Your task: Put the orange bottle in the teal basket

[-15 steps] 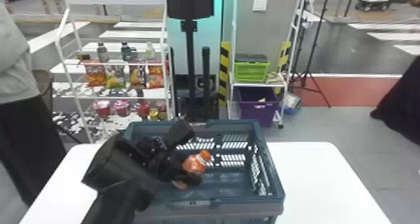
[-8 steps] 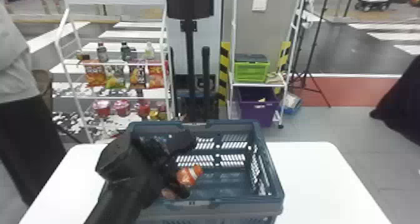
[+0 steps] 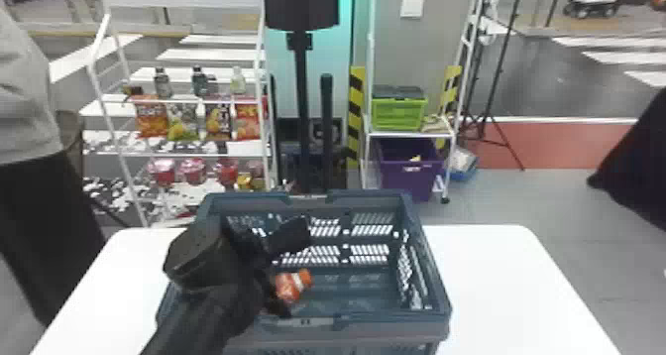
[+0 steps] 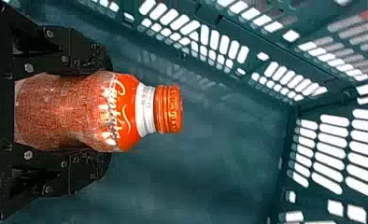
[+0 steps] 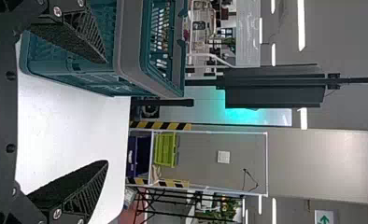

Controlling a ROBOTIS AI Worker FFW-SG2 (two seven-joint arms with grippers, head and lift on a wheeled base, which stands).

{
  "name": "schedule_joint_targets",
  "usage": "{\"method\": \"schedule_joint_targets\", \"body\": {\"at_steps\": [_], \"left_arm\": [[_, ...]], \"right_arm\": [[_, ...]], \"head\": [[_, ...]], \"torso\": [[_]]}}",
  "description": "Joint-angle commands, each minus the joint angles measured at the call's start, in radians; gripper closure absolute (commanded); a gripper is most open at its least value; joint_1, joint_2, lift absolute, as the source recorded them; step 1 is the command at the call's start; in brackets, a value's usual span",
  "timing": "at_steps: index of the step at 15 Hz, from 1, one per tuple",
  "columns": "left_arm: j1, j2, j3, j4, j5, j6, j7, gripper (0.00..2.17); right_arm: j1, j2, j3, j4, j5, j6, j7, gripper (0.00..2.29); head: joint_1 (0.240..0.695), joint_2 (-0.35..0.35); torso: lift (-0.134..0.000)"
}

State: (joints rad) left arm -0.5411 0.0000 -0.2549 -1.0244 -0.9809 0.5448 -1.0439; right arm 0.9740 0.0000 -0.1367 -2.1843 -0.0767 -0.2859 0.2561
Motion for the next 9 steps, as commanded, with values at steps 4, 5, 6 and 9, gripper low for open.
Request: {"method": "schedule_joint_targets", "body": {"at_steps": [4,5,6,9], "left_arm": [[0.03,-0.003,-0.018,-0.085,0.019,0.062,0.056,0.16],[0.035,-0.003,-0.014,-0.108,0.027,0.062,0.064,0.16],[0.049,-0.003,-0.009,-0.14,0.034,0.065,0.076,0.16],[0.115,-0.003,0.032,-0.322,0.099,0.108,0.099,0.16]], "right_arm": [[0.0,0.001,0.0,0.0,0.0,0.0,0.0,0.13],[0.0,0.001,0.0,0.0,0.0,0.0,0.0,0.13],[0.002,0.001,0.0,0.0,0.0,0.0,0.0,0.13],[0.002,0.001,0.0,0.0,0.0,0.003,0.0,0.13]], "head": [[0.499,0.0],[0.499,0.0],[0.499,0.0],[0.499,0.0]], "torso": [[0.0],[0.0],[0.0],[0.0]]}}
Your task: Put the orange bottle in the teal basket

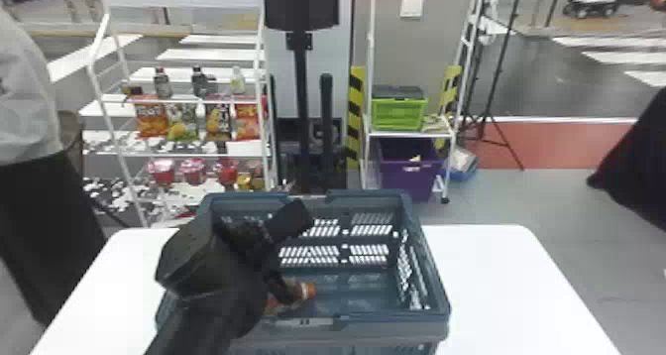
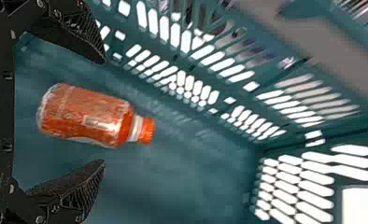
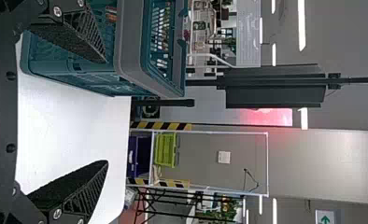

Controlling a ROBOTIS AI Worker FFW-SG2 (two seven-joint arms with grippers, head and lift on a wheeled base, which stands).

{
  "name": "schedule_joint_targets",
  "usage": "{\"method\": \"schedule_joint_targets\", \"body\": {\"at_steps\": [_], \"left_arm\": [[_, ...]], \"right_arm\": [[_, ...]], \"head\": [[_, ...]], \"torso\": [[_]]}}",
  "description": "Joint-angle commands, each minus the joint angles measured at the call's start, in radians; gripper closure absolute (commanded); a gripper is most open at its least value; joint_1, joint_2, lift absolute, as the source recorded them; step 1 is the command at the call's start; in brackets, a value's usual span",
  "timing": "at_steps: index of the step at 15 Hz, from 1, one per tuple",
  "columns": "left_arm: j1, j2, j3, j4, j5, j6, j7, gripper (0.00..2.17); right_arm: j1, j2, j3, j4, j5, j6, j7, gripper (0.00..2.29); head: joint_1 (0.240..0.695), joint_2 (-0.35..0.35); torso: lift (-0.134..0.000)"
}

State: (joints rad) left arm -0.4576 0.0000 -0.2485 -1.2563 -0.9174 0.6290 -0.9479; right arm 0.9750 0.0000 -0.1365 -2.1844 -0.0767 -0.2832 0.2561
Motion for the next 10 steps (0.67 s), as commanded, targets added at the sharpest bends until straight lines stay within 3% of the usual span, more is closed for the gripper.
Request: {"method": "schedule_joint_targets", "body": {"at_steps": [1,4,7,10], "left_arm": [[0.06,-0.003,0.054,-0.164,0.072,0.036,0.017,0.16],[0.159,-0.003,0.167,-0.396,0.215,0.055,0.072,0.16],[0.301,-0.003,0.322,-0.654,0.494,0.055,0.176,0.16],[0.487,-0.003,0.449,-0.874,0.689,0.067,0.276,0.16]], "right_arm": [[0.001,0.001,0.0,0.0,0.0,0.0,0.0,0.13],[0.002,0.001,0.0,0.0,0.0,0.0,0.0,0.13],[0.004,0.001,0.0,-0.005,0.0,0.0,0.0,0.13],[0.001,0.001,0.005,-0.006,0.0,0.0,0.0,0.13]], "head": [[0.499,0.0],[0.499,0.0],[0.499,0.0],[0.499,0.0]], "torso": [[0.0],[0.0],[0.0],[0.0]]}}
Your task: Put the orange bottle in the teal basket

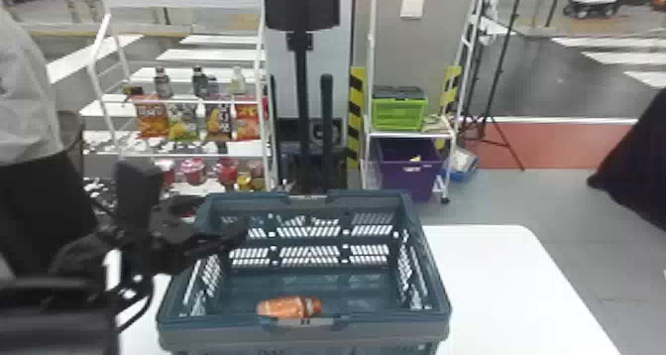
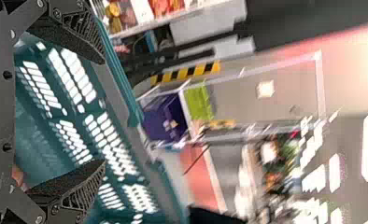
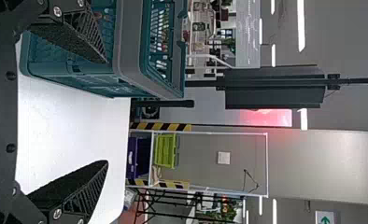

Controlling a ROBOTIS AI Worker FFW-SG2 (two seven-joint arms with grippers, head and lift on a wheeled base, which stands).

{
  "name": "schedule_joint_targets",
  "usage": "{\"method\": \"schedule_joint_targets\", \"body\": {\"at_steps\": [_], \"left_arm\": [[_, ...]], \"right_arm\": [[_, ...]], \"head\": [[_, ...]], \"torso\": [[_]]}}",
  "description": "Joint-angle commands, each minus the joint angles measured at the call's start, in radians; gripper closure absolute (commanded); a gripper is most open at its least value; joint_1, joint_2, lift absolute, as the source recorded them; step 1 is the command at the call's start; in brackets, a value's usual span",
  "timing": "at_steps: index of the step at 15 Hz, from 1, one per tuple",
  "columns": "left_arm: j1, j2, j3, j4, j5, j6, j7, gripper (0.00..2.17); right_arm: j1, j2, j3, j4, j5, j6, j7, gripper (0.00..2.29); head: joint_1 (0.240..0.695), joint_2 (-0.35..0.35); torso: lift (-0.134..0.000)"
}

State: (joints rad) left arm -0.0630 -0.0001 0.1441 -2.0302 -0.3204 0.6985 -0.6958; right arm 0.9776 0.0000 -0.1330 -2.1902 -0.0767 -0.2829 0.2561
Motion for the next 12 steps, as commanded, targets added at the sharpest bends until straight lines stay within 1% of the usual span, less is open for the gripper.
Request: {"method": "schedule_joint_targets", "body": {"at_steps": [1,2,4,5,7,8,9,12], "left_arm": [[0.161,-0.003,0.098,-0.145,0.172,-0.03,0.062,0.16],[0.236,-0.003,0.138,-0.171,0.242,-0.116,0.101,0.16],[0.382,-0.003,0.17,-0.186,0.296,-0.297,0.171,0.16],[0.445,-0.003,0.178,-0.186,0.326,-0.395,0.191,0.16],[0.586,-0.003,0.183,-0.176,0.342,-0.687,0.249,0.16],[0.647,-0.003,0.181,-0.174,0.369,-0.782,0.262,0.16],[0.703,-0.003,0.181,-0.165,0.399,-0.837,0.263,0.16],[0.799,-0.003,0.149,-0.091,0.408,-0.966,0.325,0.16]], "right_arm": [[-0.003,0.001,0.001,0.0,0.0,0.0,0.0,0.13],[-0.005,0.001,0.004,0.001,0.0,0.0,0.0,0.13],[-0.014,0.001,0.009,0.007,0.002,0.003,0.0,0.13],[-0.017,0.001,0.012,0.007,0.002,0.003,0.0,0.13],[-0.023,0.001,0.013,0.007,0.002,0.003,0.0,0.13],[-0.027,0.001,0.013,0.006,0.002,0.006,0.0,0.13],[-0.03,0.001,0.013,0.006,0.002,0.006,0.0,0.13],[-0.05,0.001,0.013,0.013,0.002,0.018,0.0,0.13]], "head": [[0.499,0.0],[0.499,0.0],[0.499,0.0],[0.499,0.0],[0.499,0.0],[0.499,0.0],[0.499,0.0],[0.499,0.0]], "torso": [[0.0],[0.0],[0.0],[0.0],[0.0],[0.0],[0.0],[0.0]]}}
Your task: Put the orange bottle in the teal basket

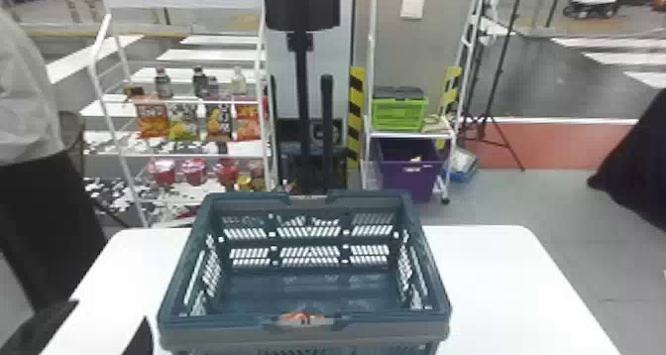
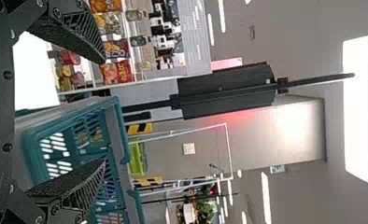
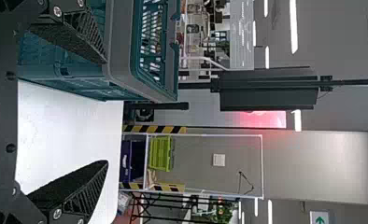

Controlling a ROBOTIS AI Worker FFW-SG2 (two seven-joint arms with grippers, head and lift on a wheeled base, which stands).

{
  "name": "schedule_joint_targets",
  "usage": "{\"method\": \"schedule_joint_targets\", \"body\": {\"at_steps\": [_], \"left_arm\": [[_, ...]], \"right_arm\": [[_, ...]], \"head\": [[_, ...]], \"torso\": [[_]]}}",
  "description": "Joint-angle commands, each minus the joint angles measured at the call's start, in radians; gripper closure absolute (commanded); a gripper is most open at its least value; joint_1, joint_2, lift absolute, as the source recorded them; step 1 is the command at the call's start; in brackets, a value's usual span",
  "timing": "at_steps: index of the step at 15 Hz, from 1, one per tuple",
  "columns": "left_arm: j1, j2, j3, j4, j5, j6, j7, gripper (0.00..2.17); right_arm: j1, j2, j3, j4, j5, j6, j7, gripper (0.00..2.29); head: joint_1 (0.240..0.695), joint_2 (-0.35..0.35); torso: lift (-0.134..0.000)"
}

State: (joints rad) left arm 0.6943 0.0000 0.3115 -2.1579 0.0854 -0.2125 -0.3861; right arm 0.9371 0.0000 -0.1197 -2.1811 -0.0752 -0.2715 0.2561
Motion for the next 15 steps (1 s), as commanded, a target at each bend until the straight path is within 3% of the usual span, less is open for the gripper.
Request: {"method": "schedule_joint_targets", "body": {"at_steps": [1,8,15], "left_arm": [[0.059,-0.003,-0.035,0.061,-0.001,-0.086,0.033,0.16],[0.143,-0.003,-0.18,0.141,-0.033,-0.196,0.193,0.16],[0.162,-0.003,-0.213,0.138,-0.036,-0.193,0.246,0.16]], "right_arm": [[-0.015,0.001,0.0,0.007,0.002,0.007,0.0,0.13],[-0.038,0.001,0.037,0.012,0.0,0.019,0.0,0.13],[-0.026,0.001,0.044,0.011,-0.006,0.016,0.0,0.13]], "head": [[0.499,0.0],[0.499,0.0],[0.499,0.0]], "torso": [[0.0],[0.0],[0.0]]}}
